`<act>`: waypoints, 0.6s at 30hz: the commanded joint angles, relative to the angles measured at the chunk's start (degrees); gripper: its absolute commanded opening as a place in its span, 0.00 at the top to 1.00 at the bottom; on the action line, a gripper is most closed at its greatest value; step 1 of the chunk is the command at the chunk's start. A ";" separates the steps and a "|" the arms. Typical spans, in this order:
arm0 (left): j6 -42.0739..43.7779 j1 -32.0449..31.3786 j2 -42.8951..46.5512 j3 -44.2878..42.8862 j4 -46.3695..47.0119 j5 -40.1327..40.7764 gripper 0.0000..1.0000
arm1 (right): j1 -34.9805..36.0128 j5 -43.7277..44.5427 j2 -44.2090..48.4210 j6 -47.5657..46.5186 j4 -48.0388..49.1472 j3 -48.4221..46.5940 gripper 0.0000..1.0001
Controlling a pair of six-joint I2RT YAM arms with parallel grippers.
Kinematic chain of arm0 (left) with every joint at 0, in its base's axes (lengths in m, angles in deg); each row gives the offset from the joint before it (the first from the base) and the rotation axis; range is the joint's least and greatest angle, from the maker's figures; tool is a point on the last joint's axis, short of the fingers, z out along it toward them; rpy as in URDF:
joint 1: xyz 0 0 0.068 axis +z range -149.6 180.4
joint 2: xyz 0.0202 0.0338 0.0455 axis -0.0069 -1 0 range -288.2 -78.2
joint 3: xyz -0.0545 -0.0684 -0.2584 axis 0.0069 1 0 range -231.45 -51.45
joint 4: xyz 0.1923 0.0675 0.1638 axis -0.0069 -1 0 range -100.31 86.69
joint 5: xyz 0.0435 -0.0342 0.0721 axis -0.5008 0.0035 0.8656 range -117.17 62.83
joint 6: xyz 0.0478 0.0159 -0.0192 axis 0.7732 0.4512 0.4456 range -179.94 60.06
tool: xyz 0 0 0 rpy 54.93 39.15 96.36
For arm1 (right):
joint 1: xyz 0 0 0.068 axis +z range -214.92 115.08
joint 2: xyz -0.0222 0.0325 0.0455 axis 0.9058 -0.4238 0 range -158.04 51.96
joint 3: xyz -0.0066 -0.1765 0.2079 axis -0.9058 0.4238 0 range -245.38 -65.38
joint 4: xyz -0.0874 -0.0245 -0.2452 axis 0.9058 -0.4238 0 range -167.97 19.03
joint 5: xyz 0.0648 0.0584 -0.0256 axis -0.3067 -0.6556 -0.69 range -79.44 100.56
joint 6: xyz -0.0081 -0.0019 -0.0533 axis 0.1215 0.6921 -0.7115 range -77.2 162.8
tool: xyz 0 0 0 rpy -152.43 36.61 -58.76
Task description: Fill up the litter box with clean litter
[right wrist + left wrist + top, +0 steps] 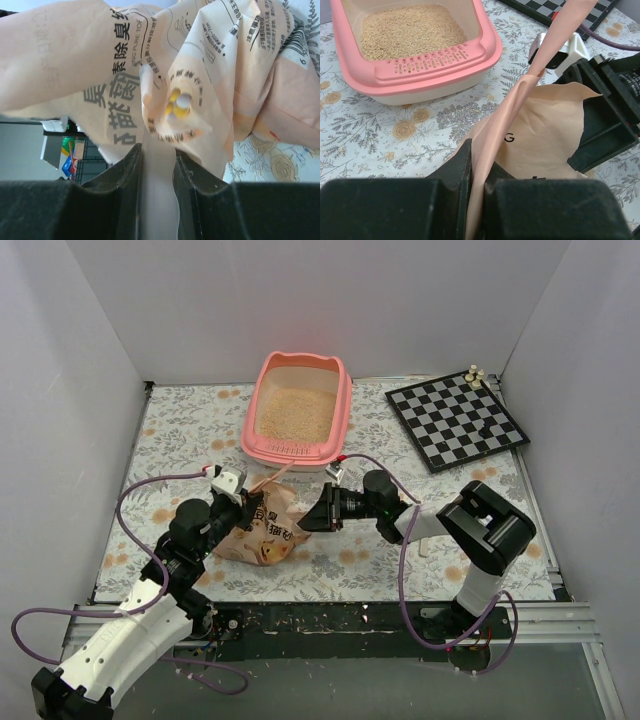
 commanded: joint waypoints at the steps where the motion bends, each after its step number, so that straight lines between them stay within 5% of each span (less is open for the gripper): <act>1: 0.45 -0.24 0.50 0.82 -0.44 0.51 1.00 | -3.10 -3.06 4.72 3.61 12.05 2.66 0.99; 18: 0.89 -0.24 2.44 1.43 0.53 2.18 1.00 | -12.07 -8.60 16.50 3.61 7.39 9.34 0.99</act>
